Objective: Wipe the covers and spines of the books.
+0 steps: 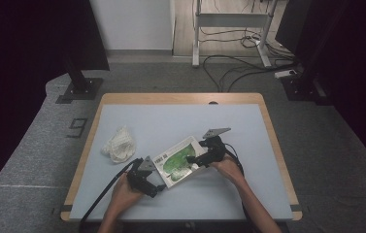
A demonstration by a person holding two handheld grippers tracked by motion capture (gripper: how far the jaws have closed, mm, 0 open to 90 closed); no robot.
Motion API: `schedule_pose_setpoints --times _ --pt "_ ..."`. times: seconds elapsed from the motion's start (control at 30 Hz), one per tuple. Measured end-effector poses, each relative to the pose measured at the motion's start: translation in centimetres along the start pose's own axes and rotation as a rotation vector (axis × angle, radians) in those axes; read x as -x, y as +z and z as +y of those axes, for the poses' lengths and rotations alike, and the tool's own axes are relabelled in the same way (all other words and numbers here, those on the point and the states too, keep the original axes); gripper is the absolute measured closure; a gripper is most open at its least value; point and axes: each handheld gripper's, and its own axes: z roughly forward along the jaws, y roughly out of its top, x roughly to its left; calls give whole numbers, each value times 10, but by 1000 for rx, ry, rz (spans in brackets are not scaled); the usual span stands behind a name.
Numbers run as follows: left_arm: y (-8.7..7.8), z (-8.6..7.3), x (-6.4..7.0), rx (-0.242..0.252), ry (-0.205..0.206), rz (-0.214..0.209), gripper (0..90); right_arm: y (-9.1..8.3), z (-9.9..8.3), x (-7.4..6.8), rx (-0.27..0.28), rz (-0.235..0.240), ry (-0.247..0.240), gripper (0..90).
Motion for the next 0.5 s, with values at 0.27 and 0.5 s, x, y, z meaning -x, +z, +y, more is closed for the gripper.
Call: schedule_pose_setpoints --times 0.27,0.5 --pt "0 0 0 0 -1 0 0 -6 -4 -3 -3 10 8 0" --pt "0 0 0 0 0 0 0 -9 -4 -9 -24 73 8 0"
